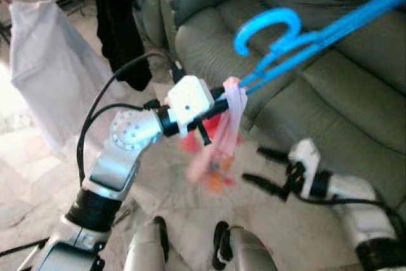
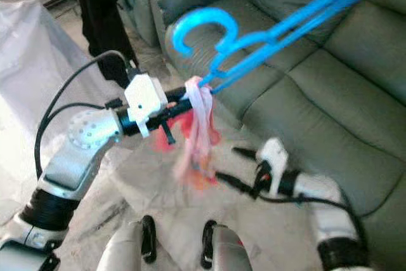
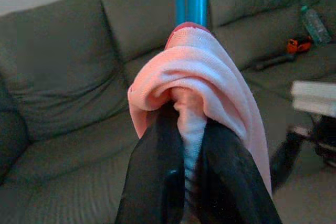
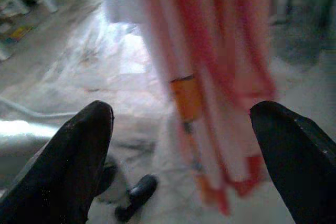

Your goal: Hang hanger

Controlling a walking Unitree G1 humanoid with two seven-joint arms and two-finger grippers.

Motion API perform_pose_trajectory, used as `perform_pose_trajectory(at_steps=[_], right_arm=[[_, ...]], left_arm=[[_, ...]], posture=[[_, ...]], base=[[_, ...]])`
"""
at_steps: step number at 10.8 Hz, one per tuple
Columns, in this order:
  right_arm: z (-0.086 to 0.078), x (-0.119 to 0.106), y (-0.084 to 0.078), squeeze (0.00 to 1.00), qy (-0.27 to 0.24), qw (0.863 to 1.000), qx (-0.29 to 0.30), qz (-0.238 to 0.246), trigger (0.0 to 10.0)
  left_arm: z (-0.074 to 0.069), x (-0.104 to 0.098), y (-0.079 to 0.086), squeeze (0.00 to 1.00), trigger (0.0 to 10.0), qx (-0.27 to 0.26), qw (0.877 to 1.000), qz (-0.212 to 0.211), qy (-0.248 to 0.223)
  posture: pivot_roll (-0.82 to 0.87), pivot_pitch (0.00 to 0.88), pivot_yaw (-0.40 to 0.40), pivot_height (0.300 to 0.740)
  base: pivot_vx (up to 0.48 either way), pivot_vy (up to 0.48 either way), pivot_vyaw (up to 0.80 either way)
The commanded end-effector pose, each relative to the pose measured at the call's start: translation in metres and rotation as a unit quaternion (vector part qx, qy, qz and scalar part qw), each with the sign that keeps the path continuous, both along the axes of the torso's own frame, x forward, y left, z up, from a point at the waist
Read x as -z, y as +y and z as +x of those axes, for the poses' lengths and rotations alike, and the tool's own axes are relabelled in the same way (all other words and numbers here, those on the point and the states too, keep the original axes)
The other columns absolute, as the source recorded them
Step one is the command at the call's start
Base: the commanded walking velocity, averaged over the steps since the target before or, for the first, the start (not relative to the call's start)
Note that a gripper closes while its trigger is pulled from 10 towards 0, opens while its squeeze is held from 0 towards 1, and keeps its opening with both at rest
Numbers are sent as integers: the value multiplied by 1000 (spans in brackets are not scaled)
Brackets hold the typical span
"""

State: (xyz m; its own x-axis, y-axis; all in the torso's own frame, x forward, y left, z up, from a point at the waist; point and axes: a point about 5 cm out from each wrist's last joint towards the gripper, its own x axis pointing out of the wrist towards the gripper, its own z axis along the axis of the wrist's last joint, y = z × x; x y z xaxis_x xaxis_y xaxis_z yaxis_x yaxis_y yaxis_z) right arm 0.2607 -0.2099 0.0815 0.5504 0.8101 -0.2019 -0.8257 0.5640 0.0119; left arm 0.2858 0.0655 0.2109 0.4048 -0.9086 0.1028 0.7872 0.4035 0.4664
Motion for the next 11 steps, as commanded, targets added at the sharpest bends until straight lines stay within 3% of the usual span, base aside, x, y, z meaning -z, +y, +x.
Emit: perform_pose_trajectory(at_steps=[1, 3, 5, 7, 8, 10, 11], right_arm=[[7, -10, -3, 0, -32, 999, 27, 3, 10000], [25, -27, -1, 0, -76, 994, 72, 29, 10000], [31, -27, 9, 0, -74, 995, 60, 32, 10000], [34, -22, 16, 0, -68, 995, 58, 35, 10000], [41, -12, 26, 0, -40, 996, 65, 45, 10000], [51, 0, 32, 0, -25, 994, 110, 15, 10000], [57, 11, 26, 0, 3, 986, 166, -21, 0]], left_arm=[[-5, -4, -5, 0, 0, 26, 1000, 4, -13], [-11, 2, -5, 0, 0, 37, 999, 13, -3], [-17, 3, -10, 0, 0, 51, 999, 8, 2], [-22, -7, -18, 0, 0, 64, 998, -9, -6], [-33, -25, -31, 0, 0, 95, 995, -35, -20], [-43, -41, -39, 0, 0, 118, 991, -67, -22], [-45, -47, -40, 0, 0, 116, 990, -78, -25]], posture=[[-4, 225, -31, 740], [2, 231, -31, 740], [6, 237, -31, 740], [11, 241, -31, 740], [20, 245, -34, 740], [32, 247, -40, 740], [44, 248, -48, 740]], base=[[0, 0, 0], [0, 0, 0], [0, 0, 0], [0, 0, 0], [0, 0, 0], [0, 0, 0], [0, 0, 0]])
